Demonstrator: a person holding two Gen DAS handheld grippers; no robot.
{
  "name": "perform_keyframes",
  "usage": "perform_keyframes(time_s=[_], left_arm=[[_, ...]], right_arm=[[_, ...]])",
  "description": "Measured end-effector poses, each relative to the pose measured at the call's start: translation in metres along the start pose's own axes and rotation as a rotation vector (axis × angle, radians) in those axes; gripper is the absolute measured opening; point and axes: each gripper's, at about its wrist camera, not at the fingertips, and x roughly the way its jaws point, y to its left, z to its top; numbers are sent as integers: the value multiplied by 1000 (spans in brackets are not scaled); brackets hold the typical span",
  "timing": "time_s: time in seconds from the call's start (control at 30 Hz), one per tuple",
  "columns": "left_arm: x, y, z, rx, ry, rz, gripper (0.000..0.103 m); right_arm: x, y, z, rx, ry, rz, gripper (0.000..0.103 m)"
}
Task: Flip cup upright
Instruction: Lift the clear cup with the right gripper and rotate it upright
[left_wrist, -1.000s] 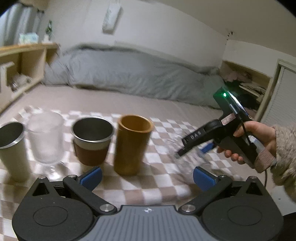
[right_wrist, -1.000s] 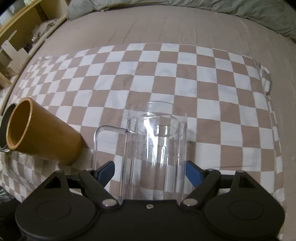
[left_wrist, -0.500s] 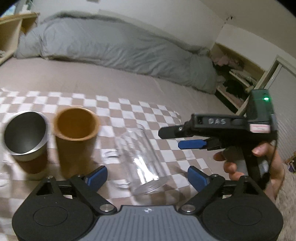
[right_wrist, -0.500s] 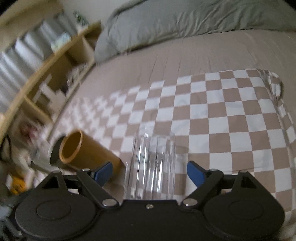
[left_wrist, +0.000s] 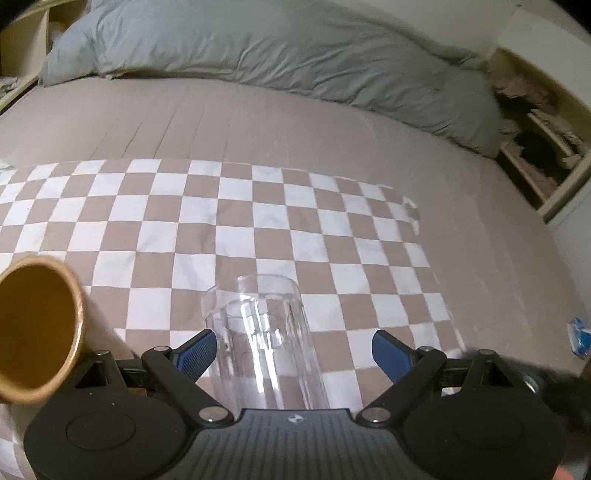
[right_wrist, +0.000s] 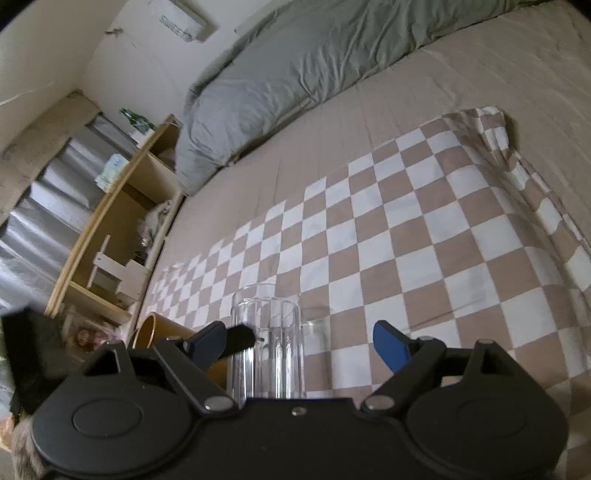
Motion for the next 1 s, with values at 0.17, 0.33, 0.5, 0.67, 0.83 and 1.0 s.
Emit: perform_keyframes(time_s=[0.17, 0.33, 0.5, 0.67, 0.83, 1.0], left_arm=[[16, -7, 13, 3, 10, 64, 91], [30, -15, 18, 67, 36, 173, 91], [39, -14, 19, 113, 67, 226, 79], [25, -11, 15, 145, 25, 170, 78], [-12, -20, 0, 224, -109, 102, 77], [-44, -34, -25, 365, -233, 63, 77]], right_arm=[[-27, -9, 2, -5, -82, -22, 83], [-51, -8, 2, -74, -171, -76, 84], [-49, -4, 0, -119, -166, -76, 84], [-38, 2, -7, -200, -112, -43, 84], [-41, 7, -11, -260, -122, -32, 83], [-44, 10, -13, -269, -153, -43, 83]])
